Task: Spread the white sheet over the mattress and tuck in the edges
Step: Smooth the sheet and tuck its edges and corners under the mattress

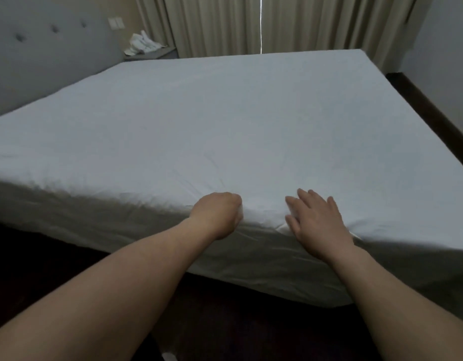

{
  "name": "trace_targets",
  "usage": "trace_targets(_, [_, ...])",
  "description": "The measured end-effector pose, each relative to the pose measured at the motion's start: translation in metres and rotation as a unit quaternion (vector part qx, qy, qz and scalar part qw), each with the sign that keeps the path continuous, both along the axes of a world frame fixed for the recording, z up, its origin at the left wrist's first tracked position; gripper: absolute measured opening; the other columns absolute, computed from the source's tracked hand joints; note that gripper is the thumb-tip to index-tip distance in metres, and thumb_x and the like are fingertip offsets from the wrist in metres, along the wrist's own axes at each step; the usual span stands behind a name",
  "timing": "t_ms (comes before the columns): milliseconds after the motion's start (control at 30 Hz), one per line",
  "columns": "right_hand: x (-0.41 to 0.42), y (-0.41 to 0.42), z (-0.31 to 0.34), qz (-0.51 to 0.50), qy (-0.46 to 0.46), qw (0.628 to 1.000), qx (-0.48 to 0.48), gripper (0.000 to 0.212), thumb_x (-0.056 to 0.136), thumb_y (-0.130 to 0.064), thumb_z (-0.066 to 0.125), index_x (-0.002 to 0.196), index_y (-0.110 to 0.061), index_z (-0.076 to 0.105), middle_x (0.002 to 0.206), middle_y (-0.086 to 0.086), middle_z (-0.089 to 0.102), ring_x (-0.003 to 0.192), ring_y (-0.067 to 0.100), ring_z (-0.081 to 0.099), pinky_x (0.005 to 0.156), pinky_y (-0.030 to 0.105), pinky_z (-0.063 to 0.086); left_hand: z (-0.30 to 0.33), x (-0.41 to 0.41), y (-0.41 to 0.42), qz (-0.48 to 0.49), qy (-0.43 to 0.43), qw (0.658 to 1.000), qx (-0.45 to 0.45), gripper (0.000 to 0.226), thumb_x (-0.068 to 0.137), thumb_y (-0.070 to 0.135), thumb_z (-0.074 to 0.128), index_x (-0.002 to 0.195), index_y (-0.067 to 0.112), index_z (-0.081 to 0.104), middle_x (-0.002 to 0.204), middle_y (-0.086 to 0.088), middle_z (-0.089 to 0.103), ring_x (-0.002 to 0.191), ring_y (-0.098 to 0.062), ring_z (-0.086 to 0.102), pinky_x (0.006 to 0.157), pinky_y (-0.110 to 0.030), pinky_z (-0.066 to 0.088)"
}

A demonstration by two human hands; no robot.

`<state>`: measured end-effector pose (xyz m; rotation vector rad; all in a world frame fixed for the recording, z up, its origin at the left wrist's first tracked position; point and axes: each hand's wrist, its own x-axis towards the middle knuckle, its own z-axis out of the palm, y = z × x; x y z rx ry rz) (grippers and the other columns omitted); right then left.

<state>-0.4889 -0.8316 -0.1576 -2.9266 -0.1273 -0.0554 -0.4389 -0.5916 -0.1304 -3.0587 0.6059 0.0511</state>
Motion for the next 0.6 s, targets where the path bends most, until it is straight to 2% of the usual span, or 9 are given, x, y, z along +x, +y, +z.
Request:
trace_targets(33, [-0.003, 0.000, 0.001, 0.006, -0.007, 1.000, 0.004, 0.042, 0.105, -0.042, 0.041, 0.145, -0.030, 0.048, 0.155, 0.003, 0.044, 0.147, 0.026, 0.035, 0.121, 0.054, 0.023, -0.004, -0.005, -0.001, 0.003, -0.009, 1.000, 0.011, 0.012, 0.096, 0.021, 0.050, 0.089, 0.016, 0.059, 0.088, -0.004, 0.064, 0.081, -0.033, 0.063, 0.064, -0.038, 0.045])
trace_targets(100, [-0.007, -0.005, 0.005, 0.002, -0.040, 0.999, 0.025, 0.029, 0.101, -0.038, 0.049, 0.124, -0.027, 0.062, 0.127, 0.000, 0.060, 0.125, 0.025, 0.053, 0.108, 0.048, 0.038, -0.005, -0.014, -0.009, 0.009, -0.031, 0.999, 0.039, 0.014, 0.096, 0.014, 0.053, 0.082, 0.016, 0.054, 0.071, 0.000, 0.051, 0.068, -0.030, 0.055, 0.059, -0.037, 0.042])
trace_targets(133, [-0.008, -0.005, 0.006, 0.003, -0.055, 0.998, 0.026, 0.024, 0.100, -0.038, 0.051, 0.116, -0.027, 0.065, 0.116, -0.003, 0.062, 0.114, 0.024, 0.056, 0.101, 0.045, 0.043, -0.005, -0.016, -0.011, 0.014, -0.042, 0.998, 0.044, 0.017, 0.097, 0.014, 0.054, 0.081, 0.017, 0.051, 0.067, 0.001, 0.046, 0.064, -0.029, 0.050, 0.057, -0.037, 0.039])
trace_targets(200, [-0.009, -0.009, 0.008, 0.007, -0.067, 0.997, 0.020, 0.021, 0.097, -0.039, 0.056, 0.109, -0.027, 0.068, 0.104, -0.006, 0.063, 0.103, 0.021, 0.058, 0.091, 0.041, 0.048, -0.005, -0.018, -0.015, 0.020, -0.054, 0.997, 0.053, 0.020, 0.098, 0.015, 0.055, 0.080, 0.020, 0.047, 0.066, 0.002, 0.044, 0.061, -0.028, 0.045, 0.056, -0.036, 0.035])
trace_targets(300, [-0.007, -0.009, 0.007, -0.001, -0.091, 0.996, 0.004, 0.021, 0.097, -0.039, 0.058, 0.106, -0.028, 0.073, 0.103, -0.006, 0.067, 0.098, 0.021, 0.059, 0.082, 0.038, 0.051, -0.008, -0.018, -0.014, 0.026, -0.066, 0.995, 0.070, 0.019, 0.095, 0.014, 0.060, 0.078, 0.021, 0.053, 0.063, 0.004, 0.043, 0.054, -0.025, 0.042, 0.053, -0.035, 0.035])
trace_targets(400, [-0.001, -0.002, 0.008, -0.008, -0.118, 0.993, -0.004, 0.021, 0.100, -0.036, 0.055, 0.103, -0.029, 0.075, 0.108, -0.004, 0.069, 0.097, 0.023, 0.058, 0.075, 0.035, 0.045, -0.005, -0.019, -0.015, 0.026, -0.068, 0.994, 0.079, 0.013, 0.091, 0.006, 0.059, 0.086, 0.017, 0.064, 0.065, 0.002, 0.045, 0.059, -0.027, 0.046, 0.055, -0.035, 0.037])
trace_targets(500, [0.003, 0.003, 0.007, -0.004, -0.120, 0.993, -0.020, 0.017, 0.100, -0.030, 0.056, 0.100, -0.026, 0.073, 0.103, -0.001, 0.067, 0.092, 0.024, 0.054, 0.070, 0.034, 0.035, 0.001, -0.021, -0.017, 0.010, -0.065, 0.993, 0.099, 0.019, 0.086, -0.003, 0.055, 0.090, 0.014, 0.062, 0.080, -0.006, 0.060, 0.070, -0.034, 0.055, 0.060, -0.036, 0.038])
trace_targets(600, [0.004, 0.007, 0.005, -0.001, -0.120, 0.992, -0.041, 0.009, 0.098, -0.024, 0.059, 0.096, -0.025, 0.068, 0.098, -0.001, 0.065, 0.087, 0.024, 0.051, 0.068, 0.034, 0.033, 0.007, -0.020, -0.018, -0.002, -0.063, 0.992, 0.110, 0.021, 0.084, -0.005, 0.054, 0.092, 0.013, 0.062, 0.094, -0.010, 0.067, 0.086, -0.038, 0.065, 0.064, -0.036, 0.038])
